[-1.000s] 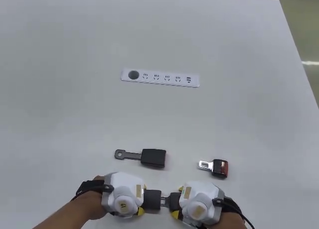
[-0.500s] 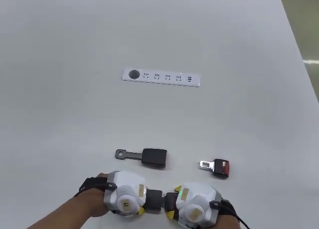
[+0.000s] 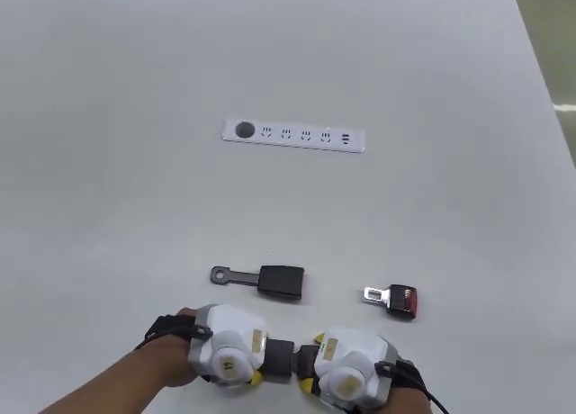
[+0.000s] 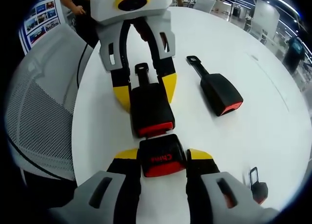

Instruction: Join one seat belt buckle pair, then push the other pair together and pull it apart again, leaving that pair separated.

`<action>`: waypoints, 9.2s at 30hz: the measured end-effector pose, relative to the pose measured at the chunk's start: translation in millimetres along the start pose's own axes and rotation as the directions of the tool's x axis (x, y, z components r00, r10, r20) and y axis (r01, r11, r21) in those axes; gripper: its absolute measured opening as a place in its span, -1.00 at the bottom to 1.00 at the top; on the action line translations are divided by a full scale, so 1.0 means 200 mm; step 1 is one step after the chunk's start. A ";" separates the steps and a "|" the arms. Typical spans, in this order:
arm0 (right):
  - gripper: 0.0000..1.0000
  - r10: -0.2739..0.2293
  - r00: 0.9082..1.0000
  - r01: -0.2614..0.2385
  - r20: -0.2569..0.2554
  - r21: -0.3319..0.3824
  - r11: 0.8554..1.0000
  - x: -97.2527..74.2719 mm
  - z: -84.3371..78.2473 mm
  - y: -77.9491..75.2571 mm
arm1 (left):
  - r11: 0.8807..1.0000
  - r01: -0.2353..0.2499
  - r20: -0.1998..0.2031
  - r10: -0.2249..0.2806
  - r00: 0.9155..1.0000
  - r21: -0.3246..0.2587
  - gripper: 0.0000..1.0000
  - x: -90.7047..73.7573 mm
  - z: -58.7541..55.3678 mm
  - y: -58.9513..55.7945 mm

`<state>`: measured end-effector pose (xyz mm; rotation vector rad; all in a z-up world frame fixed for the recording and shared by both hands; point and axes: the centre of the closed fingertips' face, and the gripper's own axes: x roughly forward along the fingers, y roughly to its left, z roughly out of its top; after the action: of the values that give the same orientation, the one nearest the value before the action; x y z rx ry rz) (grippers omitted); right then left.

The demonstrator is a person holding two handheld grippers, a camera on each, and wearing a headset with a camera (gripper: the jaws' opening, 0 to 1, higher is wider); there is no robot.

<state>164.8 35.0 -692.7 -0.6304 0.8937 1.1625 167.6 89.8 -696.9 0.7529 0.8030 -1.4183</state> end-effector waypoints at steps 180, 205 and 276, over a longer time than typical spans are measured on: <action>0.13 0.041 0.992 -0.060 0.120 0.154 0.986 -0.36 -0.41 -0.69 | 0.996 0.000 0.106 0.009 0.994 -0.085 0.32 -0.01 0.09 0.56; -0.28 0.012 0.997 -0.014 0.075 0.021 1.000 -0.31 -0.42 -0.73 | 1.000 -0.012 0.156 0.014 0.988 -0.015 -0.31 0.00 0.09 0.58; -0.33 0.067 0.996 -0.073 -0.051 -0.127 0.989 -0.05 -0.09 -0.64 | 1.000 -0.009 0.101 0.009 0.995 0.001 -0.33 -0.01 0.08 0.58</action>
<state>280.3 -23.1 -696.7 -0.7377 0.8910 1.2809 284.2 80.4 -688.6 0.6793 0.7202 -1.4376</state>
